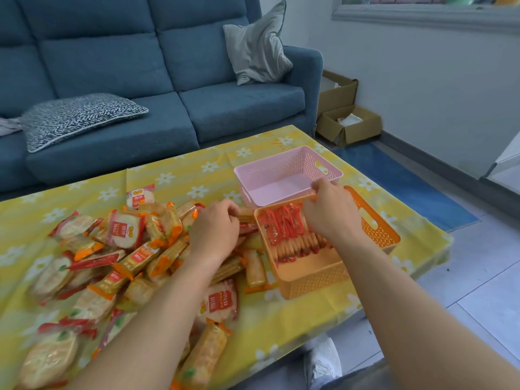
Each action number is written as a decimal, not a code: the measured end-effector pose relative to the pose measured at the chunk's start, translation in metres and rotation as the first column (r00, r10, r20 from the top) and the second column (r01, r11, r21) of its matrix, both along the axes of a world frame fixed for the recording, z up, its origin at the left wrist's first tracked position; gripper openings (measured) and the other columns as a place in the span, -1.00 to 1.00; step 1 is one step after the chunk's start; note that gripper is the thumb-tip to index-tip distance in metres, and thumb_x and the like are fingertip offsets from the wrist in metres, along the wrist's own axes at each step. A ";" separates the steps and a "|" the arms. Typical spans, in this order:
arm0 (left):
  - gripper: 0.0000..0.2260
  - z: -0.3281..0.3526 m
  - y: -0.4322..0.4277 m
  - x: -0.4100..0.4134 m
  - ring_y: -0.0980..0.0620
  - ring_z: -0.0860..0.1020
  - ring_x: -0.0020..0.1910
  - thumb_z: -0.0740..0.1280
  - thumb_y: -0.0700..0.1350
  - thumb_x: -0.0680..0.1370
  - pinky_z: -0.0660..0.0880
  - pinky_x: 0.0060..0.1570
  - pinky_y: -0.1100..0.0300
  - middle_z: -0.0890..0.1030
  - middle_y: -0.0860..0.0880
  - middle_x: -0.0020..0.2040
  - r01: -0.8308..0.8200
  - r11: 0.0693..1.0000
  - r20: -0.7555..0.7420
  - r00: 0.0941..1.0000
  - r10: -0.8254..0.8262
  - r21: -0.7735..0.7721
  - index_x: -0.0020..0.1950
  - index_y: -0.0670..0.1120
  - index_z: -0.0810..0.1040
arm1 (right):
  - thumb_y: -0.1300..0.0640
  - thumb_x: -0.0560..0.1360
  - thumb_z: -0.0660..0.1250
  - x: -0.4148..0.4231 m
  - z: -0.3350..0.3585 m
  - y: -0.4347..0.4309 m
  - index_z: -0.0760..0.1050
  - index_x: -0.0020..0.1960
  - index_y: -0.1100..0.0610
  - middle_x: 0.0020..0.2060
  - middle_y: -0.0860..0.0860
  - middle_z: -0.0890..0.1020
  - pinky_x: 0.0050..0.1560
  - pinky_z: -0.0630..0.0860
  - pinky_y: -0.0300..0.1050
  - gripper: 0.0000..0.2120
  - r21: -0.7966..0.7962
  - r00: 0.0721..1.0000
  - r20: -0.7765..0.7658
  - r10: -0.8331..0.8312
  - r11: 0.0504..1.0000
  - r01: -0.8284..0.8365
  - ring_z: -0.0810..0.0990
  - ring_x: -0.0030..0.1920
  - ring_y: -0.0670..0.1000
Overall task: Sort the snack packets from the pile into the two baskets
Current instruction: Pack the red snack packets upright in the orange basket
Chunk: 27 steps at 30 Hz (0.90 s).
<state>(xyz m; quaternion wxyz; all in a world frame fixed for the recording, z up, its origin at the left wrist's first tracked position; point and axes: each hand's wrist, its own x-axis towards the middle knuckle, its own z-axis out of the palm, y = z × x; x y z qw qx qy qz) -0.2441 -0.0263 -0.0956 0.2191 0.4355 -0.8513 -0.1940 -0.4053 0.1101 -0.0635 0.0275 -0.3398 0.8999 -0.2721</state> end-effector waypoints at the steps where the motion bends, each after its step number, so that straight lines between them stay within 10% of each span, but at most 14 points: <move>1: -0.77 -0.003 -0.008 0.004 0.02 0.60 -0.10 0.26 -0.20 0.54 0.48 -0.23 0.15 0.68 0.08 -0.04 0.047 0.999 0.104 0.993 -0.046 -0.012 -0.06 0.12 0.62 | 0.13 0.55 0.20 0.008 0.004 -0.005 0.48 0.37 0.12 0.27 0.07 0.55 0.12 0.58 0.07 -0.60 -0.055 0.998 -0.009 0.060 0.997 -0.060 0.54 0.23 0.13; 9: -0.25 -0.024 -0.033 0.005 -0.11 0.29 0.49 0.44 0.16 0.40 0.27 0.44 -0.13 0.33 0.04 0.52 0.289 0.955 0.541 0.793 -0.278 0.067 0.55 0.10 0.26 | 0.17 0.51 0.22 0.050 0.015 -0.034 0.64 0.11 0.04 0.07 0.01 0.68 -0.01 0.62 0.09 -0.73 -0.154 0.966 0.109 0.234 0.964 -0.216 0.63 0.02 0.12; 15: -0.78 -0.028 -0.039 -0.012 -0.13 0.48 0.28 0.31 -0.01 0.56 0.38 0.21 -0.04 0.57 0.01 0.25 0.292 0.933 0.568 0.813 -0.125 -0.212 0.20 0.07 0.55 | 0.15 0.44 0.18 0.059 0.010 -0.050 0.65 -0.07 0.01 -0.11 -0.01 0.69 -0.13 0.65 0.09 -0.73 -0.145 0.955 0.168 0.243 0.965 -0.220 0.64 -0.11 0.12; 19: -0.79 -0.008 -0.041 0.004 -0.06 0.64 0.03 0.29 0.00 0.56 0.54 -0.09 0.08 0.70 0.02 0.00 0.146 0.969 0.267 0.959 -0.089 -0.200 0.12 0.11 0.67 | 0.21 0.48 0.22 0.062 0.004 -0.064 0.61 0.24 0.06 0.17 0.09 0.65 0.17 0.56 0.10 -0.62 -0.158 0.941 0.212 0.265 0.959 -0.235 0.59 0.19 0.17; 24: -0.81 0.028 -0.049 0.050 0.10 0.66 -0.28 0.36 -0.15 0.57 0.50 -0.30 0.25 0.70 0.01 -0.28 0.170 0.906 -0.374 0.927 -0.014 0.388 -0.20 -0.04 0.71 | -0.03 0.51 0.35 0.093 0.003 -0.086 -0.04 0.64 0.07 0.52 0.14 0.32 0.46 0.27 0.15 -0.15 -0.135 0.856 0.236 0.459 0.888 -0.439 0.32 0.47 0.23; 27: -0.78 0.032 -0.067 0.077 -0.05 0.68 -0.12 0.31 -0.12 0.62 0.56 -0.20 0.11 0.72 0.01 -0.21 0.201 0.853 -0.420 0.907 0.023 0.482 -0.14 -0.02 0.71 | -0.01 0.44 0.45 0.097 0.004 -0.097 0.38 0.43 0.11 0.27 0.12 0.57 0.22 0.48 0.04 -0.39 -0.185 0.892 0.299 0.340 0.937 -0.295 0.52 0.29 0.16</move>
